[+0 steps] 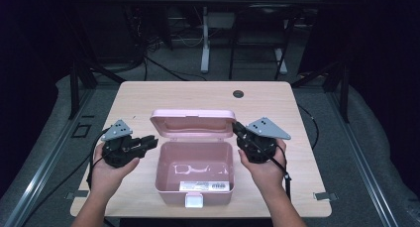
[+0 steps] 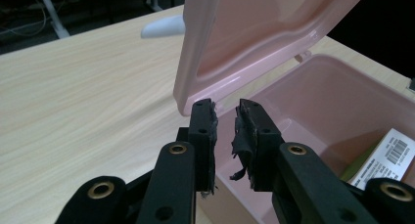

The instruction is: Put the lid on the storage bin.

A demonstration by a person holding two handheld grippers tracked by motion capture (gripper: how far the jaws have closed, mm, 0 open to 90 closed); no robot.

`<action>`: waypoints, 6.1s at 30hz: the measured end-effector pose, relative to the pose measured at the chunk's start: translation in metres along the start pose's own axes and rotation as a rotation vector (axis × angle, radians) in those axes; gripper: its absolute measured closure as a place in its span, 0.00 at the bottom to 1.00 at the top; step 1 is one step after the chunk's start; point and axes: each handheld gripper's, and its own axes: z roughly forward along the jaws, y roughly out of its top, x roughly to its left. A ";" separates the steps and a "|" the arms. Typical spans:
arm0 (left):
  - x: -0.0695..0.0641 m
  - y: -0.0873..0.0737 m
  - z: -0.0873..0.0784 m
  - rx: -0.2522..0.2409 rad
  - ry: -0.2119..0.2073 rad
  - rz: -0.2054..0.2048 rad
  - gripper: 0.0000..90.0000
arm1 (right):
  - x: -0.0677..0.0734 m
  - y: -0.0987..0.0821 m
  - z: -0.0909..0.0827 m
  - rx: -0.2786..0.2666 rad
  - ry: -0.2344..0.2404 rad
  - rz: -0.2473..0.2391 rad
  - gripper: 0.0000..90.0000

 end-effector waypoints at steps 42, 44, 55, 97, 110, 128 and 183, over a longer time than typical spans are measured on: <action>-0.013 0.028 -0.017 -0.144 0.093 0.054 0.94 | 0.000 -0.007 -0.012 0.016 0.027 -0.001 0.93; -0.013 0.028 -0.018 -0.140 0.090 0.055 0.94 | 0.000 -0.006 -0.014 0.019 0.022 -0.004 0.93; -0.016 0.027 -0.020 -0.136 0.088 0.058 0.94 | -0.010 -0.005 -0.021 0.005 0.003 0.011 0.93; -0.029 0.019 -0.036 -0.111 0.056 0.052 0.89 | -0.025 0.006 -0.022 0.042 0.076 0.041 0.80; -0.033 0.015 -0.039 -0.095 0.053 0.059 0.89 | -0.024 0.006 -0.022 0.051 0.094 0.042 0.76; -0.041 -0.002 -0.045 -0.084 0.042 0.068 0.89 | -0.030 0.004 -0.020 0.050 0.094 0.061 0.75; -0.054 -0.043 -0.046 -0.064 0.036 0.062 0.90 | -0.027 -0.007 0.020 0.135 0.285 0.186 0.60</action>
